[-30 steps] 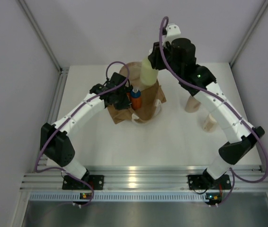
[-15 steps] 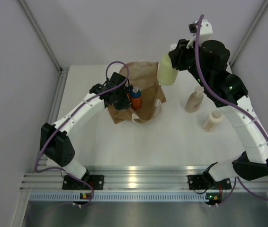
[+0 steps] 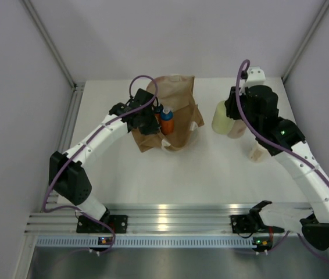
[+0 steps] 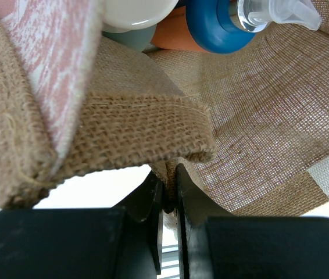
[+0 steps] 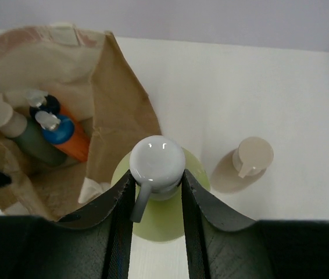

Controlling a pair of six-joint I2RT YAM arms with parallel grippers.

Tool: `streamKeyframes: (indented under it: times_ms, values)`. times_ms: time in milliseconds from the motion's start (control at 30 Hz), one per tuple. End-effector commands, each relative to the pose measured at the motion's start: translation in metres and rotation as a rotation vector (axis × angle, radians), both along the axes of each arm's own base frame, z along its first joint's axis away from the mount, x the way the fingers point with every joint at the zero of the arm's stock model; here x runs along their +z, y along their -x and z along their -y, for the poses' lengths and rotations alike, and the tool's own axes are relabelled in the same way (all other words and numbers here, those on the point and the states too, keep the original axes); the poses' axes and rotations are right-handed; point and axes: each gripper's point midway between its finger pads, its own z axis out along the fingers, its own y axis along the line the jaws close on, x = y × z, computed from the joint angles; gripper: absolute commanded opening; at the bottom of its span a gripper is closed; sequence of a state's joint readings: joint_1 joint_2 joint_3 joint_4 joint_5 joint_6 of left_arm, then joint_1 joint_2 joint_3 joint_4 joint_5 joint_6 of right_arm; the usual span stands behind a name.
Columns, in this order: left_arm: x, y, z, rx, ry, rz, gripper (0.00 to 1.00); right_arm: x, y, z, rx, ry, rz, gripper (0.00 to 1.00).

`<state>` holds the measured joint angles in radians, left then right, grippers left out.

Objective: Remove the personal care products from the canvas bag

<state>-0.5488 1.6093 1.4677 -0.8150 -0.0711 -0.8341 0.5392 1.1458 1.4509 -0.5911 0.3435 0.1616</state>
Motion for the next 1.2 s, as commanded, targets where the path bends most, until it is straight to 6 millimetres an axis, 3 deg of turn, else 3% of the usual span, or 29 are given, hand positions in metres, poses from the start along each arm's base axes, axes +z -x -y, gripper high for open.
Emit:
streamKeyframes:
  times_ms: [0,33,100,133,200,233,300,333,400,433,500,533,700,900,1067,1167]
  values:
    - [-0.013,0.011,-0.011,-0.007,-0.038,-0.055,0.00,0.051,0.007,0.020,-0.060,-0.170,0.199,0.00]
    - [-0.014,0.011,-0.012,-0.006,-0.038,-0.057,0.00,0.033,0.005,0.019,-0.060,-0.173,0.171,0.00]
    - [-0.013,0.011,-0.012,-0.010,-0.037,-0.055,0.00,0.024,0.009,0.024,-0.071,-0.178,0.170,0.00]
    - [-0.014,0.011,-0.012,-0.011,-0.036,-0.057,0.00,0.007,0.008,0.024,-0.077,-0.164,0.142,0.00]
    - [-0.013,0.010,-0.012,-0.013,-0.035,-0.054,0.00,0.003,0.010,0.029,-0.084,-0.171,0.156,0.00]
    - [-0.013,0.010,-0.013,-0.012,-0.035,-0.055,0.00,-0.014,0.010,0.031,-0.093,-0.151,0.134,0.00]
    - [-0.013,0.010,-0.012,-0.015,-0.036,-0.056,0.00,-0.021,0.010,0.037,-0.115,-0.156,0.151,0.00]
    - [-0.013,0.009,-0.013,-0.015,-0.035,-0.057,0.00,-0.040,0.010,0.037,-0.113,-0.149,0.124,0.00]
    - [-0.013,0.009,-0.013,-0.016,-0.036,-0.057,0.00,-0.043,0.011,0.043,-0.125,-0.176,0.155,0.00]
    - [-0.013,0.009,-0.013,-0.018,-0.034,-0.058,0.00,-0.062,0.011,0.044,-0.132,-0.169,0.133,0.00]
    - [-0.013,0.008,-0.013,-0.019,-0.032,-0.059,0.00,-0.065,0.012,0.050,-0.150,-0.191,0.155,0.00]
    - [-0.014,0.009,-0.012,-0.023,-0.033,-0.060,0.00,-0.080,0.012,0.052,-0.154,-0.180,0.137,0.00]
    - [-0.015,0.010,-0.013,-0.026,-0.036,-0.064,0.00,-0.110,0.014,0.057,-0.167,-0.159,0.110,0.00]
    - [-0.016,0.010,-0.013,-0.027,-0.037,-0.067,0.00,-0.135,0.018,0.061,-0.182,-0.148,0.080,0.00]
    - [-0.017,0.010,-0.015,-0.023,-0.039,-0.068,0.00,-0.135,0.025,0.060,-0.163,-0.159,0.092,0.22]
    - [-0.019,0.010,-0.014,-0.026,-0.039,-0.073,0.00,-0.133,0.026,0.062,-0.167,-0.156,0.103,0.56]
